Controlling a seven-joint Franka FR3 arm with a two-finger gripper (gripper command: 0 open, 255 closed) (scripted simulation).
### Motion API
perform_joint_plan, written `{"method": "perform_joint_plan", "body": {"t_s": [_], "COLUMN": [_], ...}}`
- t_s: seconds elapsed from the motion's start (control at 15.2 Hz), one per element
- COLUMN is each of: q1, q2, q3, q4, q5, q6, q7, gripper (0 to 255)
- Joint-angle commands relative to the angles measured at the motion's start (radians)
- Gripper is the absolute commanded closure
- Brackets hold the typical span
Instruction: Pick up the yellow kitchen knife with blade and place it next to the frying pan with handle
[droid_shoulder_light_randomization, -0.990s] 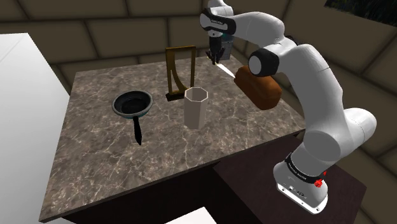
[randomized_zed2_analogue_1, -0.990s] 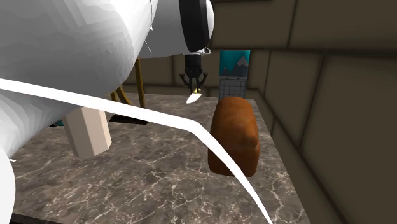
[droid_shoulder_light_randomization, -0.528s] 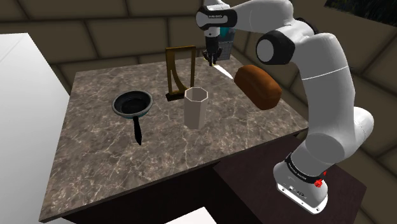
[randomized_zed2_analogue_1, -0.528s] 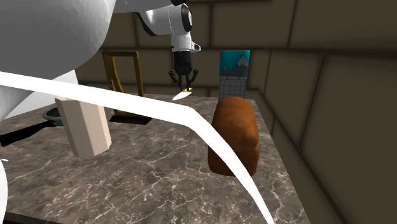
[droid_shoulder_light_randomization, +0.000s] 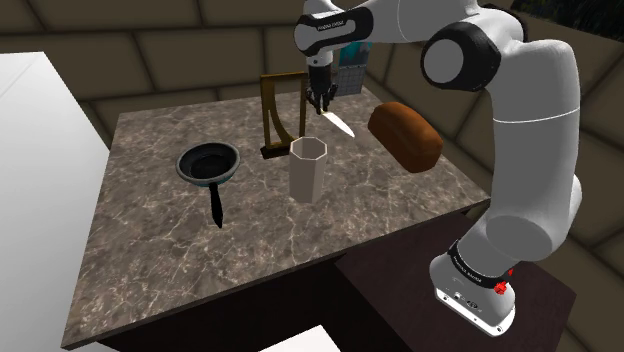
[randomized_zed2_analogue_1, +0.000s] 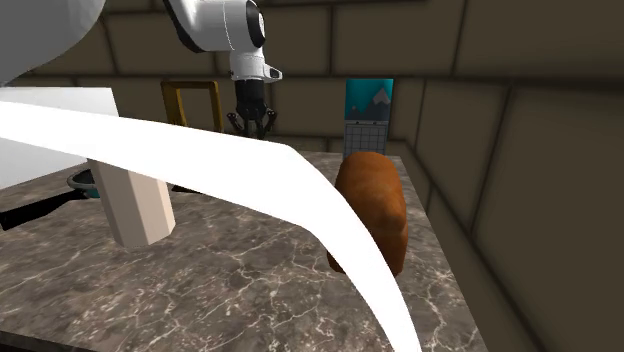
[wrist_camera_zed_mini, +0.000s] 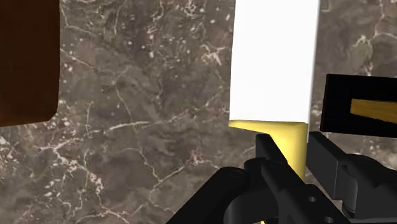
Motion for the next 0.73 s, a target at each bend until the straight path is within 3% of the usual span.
{"method": "perform_joint_plan", "body": {"t_s": [0.0,0.66], "q1": [0.033,0.176], "q2": [-0.040,-0.162], "q3": [0.010,0.069], "q4": [-0.069,-0.257], "q5": [-0.002,0.000], "q6": [0.029,0.093], "q7": [0.040,0.234], "gripper": [255,255]}}
